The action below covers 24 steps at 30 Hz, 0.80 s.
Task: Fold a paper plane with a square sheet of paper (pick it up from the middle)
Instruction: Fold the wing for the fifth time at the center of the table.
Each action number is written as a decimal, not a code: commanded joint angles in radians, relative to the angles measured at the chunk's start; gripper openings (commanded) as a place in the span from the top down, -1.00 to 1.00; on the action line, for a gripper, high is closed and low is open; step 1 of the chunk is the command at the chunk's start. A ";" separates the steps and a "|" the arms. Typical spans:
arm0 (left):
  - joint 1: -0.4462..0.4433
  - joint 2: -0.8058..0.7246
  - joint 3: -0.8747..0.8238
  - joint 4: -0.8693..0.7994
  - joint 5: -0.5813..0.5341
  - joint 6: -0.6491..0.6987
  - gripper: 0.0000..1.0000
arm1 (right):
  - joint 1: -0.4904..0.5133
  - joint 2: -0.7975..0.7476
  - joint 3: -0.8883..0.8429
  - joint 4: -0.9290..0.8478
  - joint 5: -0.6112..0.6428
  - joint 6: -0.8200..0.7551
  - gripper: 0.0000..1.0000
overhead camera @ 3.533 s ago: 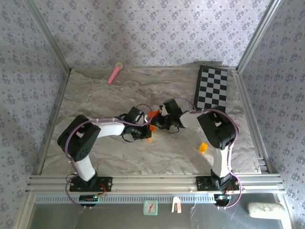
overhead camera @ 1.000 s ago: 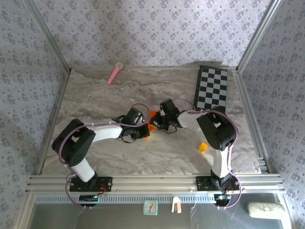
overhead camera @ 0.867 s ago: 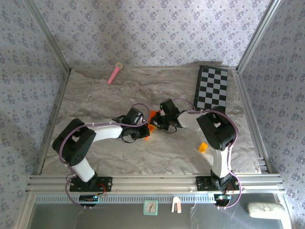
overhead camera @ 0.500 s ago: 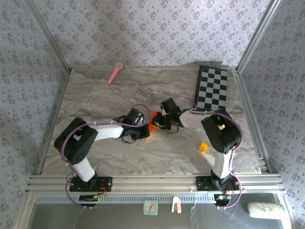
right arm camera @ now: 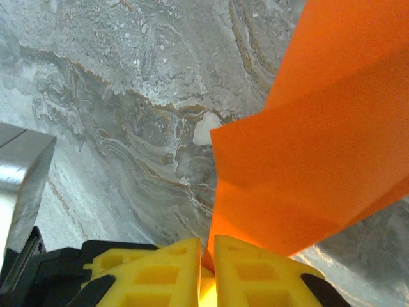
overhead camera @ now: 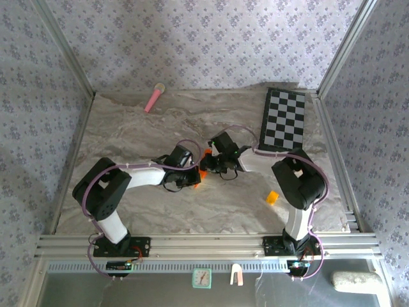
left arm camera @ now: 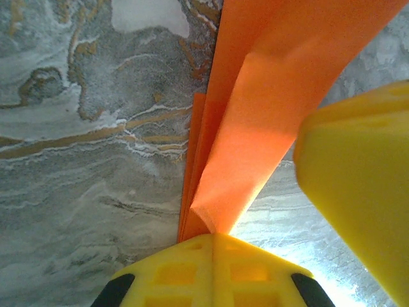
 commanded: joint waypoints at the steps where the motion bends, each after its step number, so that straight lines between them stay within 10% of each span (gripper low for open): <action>1: 0.004 0.022 -0.027 -0.054 -0.014 -0.006 1.00 | -0.005 0.048 0.043 -0.057 0.017 -0.032 0.72; 24: 0.004 0.013 -0.094 -0.109 0.003 -0.020 1.00 | -0.178 0.154 0.083 -0.089 0.008 -0.129 0.73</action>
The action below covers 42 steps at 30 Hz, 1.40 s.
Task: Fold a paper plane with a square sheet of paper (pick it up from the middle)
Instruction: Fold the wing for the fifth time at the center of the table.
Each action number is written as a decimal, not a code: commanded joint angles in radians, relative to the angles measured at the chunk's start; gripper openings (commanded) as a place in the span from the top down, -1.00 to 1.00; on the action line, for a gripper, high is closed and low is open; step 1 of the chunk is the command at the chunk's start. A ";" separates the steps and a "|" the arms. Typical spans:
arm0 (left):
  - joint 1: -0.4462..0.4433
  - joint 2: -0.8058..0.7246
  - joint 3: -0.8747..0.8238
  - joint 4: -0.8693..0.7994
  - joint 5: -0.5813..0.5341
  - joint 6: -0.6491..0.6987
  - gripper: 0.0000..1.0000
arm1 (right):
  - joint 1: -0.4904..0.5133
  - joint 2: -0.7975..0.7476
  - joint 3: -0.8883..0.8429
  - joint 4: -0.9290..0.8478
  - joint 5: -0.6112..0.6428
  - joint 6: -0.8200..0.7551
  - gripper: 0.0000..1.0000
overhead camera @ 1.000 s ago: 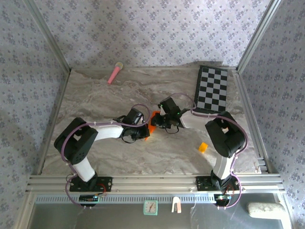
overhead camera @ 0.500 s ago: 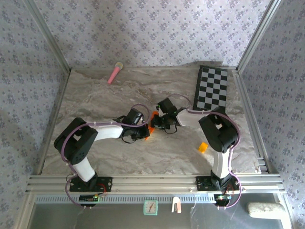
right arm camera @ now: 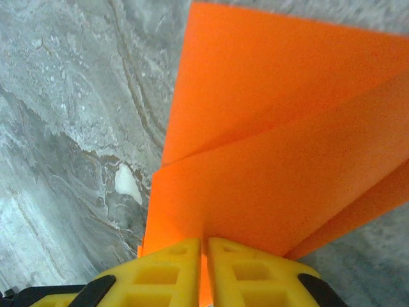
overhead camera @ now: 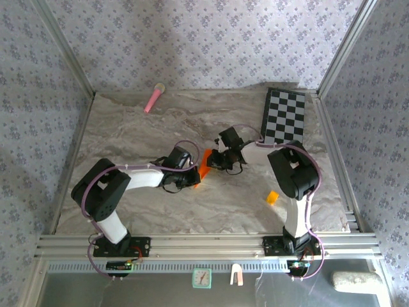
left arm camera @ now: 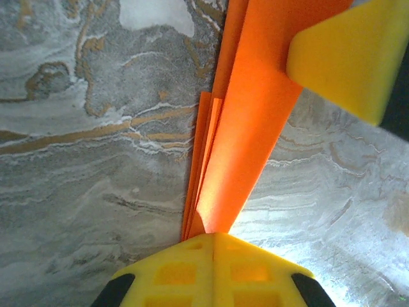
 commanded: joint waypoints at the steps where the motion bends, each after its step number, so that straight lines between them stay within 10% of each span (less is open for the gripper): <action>1: -0.001 0.024 -0.051 -0.166 -0.007 0.003 1.00 | -0.055 0.052 0.040 -0.069 0.102 -0.067 0.73; 42: 0.001 -0.012 0.031 -0.211 0.010 0.039 1.00 | -0.277 0.032 0.146 -0.068 0.116 -0.098 0.65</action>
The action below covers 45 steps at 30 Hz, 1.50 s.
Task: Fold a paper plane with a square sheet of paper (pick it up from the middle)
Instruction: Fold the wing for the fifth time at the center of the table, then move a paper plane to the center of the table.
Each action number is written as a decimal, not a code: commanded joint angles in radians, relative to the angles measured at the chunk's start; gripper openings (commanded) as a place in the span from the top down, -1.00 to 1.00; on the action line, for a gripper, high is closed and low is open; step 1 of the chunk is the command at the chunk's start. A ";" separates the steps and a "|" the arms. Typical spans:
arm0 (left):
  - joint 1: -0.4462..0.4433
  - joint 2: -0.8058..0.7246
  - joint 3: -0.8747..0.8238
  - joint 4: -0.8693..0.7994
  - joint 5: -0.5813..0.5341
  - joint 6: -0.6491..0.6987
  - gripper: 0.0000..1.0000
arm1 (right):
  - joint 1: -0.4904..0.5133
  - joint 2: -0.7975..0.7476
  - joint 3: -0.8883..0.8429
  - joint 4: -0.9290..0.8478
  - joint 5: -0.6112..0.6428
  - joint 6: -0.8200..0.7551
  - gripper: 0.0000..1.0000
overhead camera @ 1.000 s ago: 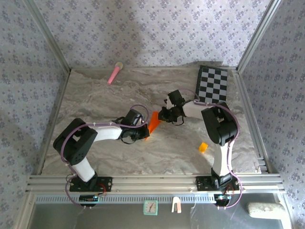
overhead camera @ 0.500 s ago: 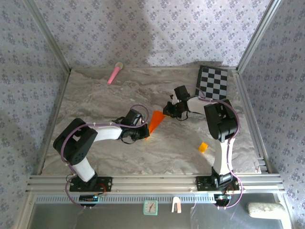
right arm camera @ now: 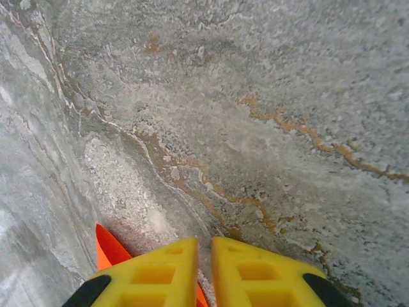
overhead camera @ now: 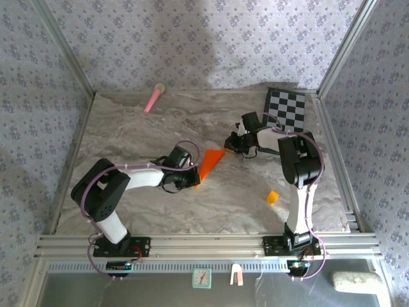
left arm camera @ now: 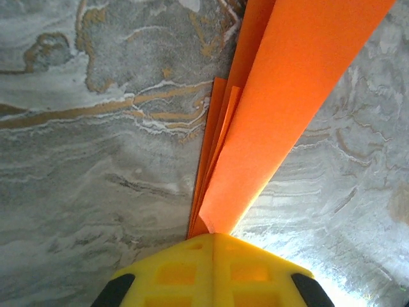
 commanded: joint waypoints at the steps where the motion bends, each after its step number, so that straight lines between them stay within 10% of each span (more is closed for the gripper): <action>1: 0.001 -0.019 0.025 -0.159 -0.001 0.034 1.00 | -0.031 -0.084 -0.006 -0.017 0.142 -0.029 0.62; 23: 0.252 -0.442 0.159 -0.496 -0.326 0.278 -0.85 | 0.313 -0.362 -0.089 -0.281 0.503 0.240 -0.36; 45: 0.382 -0.490 0.070 -0.459 -0.276 0.314 -0.99 | 0.519 -0.057 0.204 -0.579 0.690 0.565 -0.11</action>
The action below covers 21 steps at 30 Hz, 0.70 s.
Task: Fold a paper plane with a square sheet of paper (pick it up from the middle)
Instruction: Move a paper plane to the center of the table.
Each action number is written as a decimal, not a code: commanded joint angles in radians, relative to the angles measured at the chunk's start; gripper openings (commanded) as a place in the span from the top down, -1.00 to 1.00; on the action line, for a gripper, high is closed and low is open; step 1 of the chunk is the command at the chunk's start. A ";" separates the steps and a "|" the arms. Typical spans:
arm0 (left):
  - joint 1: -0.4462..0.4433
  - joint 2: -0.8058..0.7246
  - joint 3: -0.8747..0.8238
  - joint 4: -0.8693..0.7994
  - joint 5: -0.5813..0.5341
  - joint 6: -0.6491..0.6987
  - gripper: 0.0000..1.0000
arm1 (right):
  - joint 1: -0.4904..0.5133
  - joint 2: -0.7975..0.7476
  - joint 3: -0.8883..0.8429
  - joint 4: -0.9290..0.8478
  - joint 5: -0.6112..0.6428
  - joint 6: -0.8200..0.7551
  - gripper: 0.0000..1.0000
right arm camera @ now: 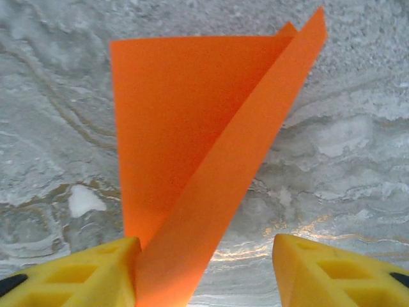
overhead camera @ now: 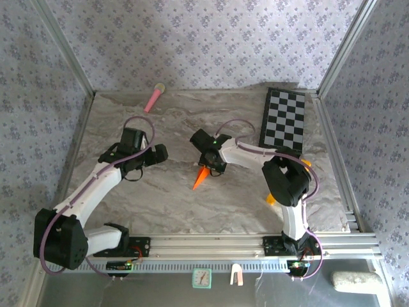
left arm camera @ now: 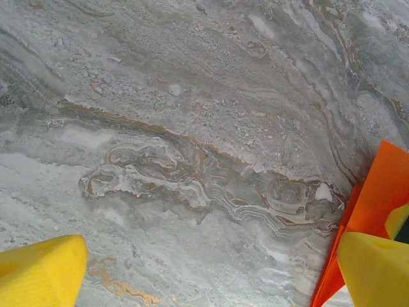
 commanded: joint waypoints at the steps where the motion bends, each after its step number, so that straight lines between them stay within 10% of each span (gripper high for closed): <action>1: 0.008 -0.004 -0.006 -0.004 0.026 0.020 -0.99 | 0.009 0.027 0.040 -0.068 0.024 0.044 -0.09; 21: 0.014 0.004 0.006 -0.006 0.045 0.011 -1.00 | 0.001 -0.003 -0.004 -0.040 0.052 0.084 0.75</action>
